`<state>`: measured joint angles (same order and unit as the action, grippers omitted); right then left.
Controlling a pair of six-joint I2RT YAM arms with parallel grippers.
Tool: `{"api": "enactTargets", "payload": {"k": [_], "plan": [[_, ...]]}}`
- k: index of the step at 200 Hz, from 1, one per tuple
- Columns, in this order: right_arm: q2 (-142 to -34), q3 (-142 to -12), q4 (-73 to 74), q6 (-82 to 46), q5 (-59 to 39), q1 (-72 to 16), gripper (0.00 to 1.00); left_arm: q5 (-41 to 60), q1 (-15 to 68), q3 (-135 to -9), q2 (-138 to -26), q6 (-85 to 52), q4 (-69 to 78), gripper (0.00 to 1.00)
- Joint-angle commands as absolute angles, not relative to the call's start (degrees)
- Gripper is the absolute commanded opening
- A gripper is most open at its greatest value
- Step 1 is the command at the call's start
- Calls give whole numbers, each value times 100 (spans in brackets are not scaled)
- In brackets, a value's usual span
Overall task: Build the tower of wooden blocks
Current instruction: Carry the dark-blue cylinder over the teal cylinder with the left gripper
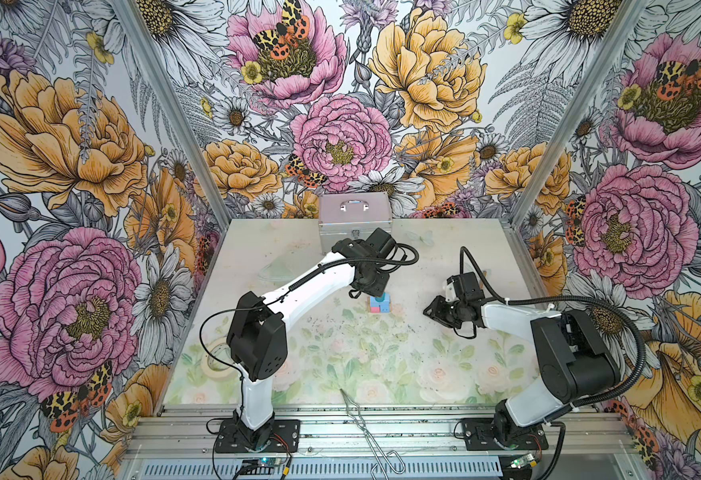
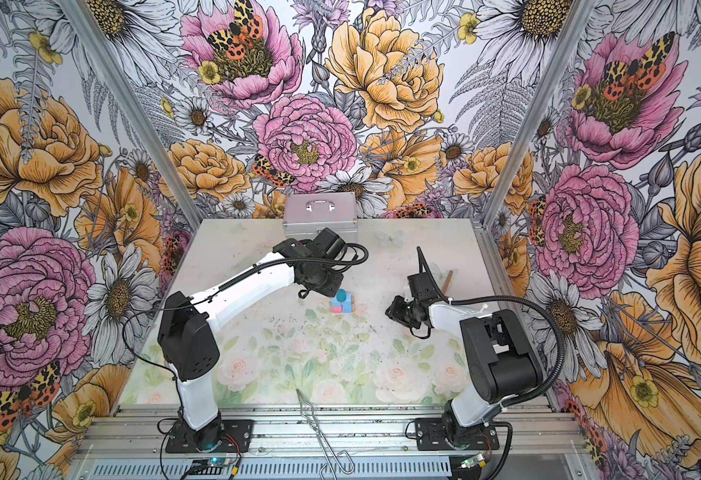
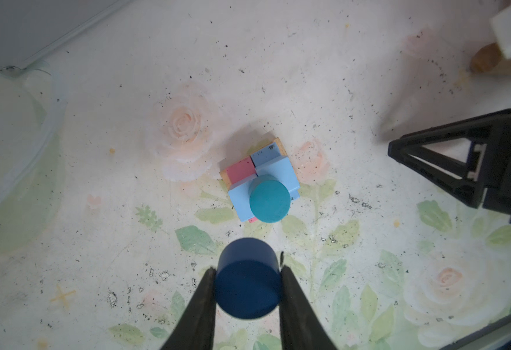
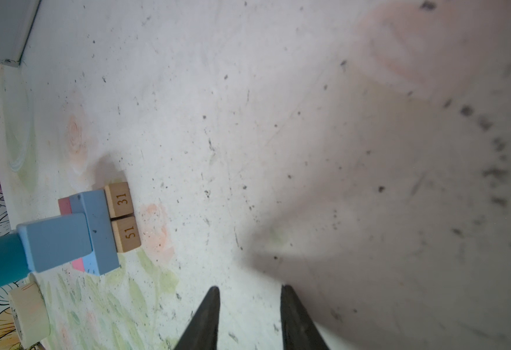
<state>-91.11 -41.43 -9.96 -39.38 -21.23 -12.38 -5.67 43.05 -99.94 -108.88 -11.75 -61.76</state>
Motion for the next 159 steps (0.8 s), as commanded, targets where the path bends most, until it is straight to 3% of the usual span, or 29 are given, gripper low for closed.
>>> {"api": "enactTargets", "payload": {"k": [1, 159], "plan": [[-9223, -4097, -779, -3846, -2124, -1208, 36, -527, 4383, -10243, -10976, -1084, -6302, 10], [-9404, -4091, -659, -3842, -2215, -1191, 36, -482, 4545, -10912, -11740, -1053, -6517, 14]]}}
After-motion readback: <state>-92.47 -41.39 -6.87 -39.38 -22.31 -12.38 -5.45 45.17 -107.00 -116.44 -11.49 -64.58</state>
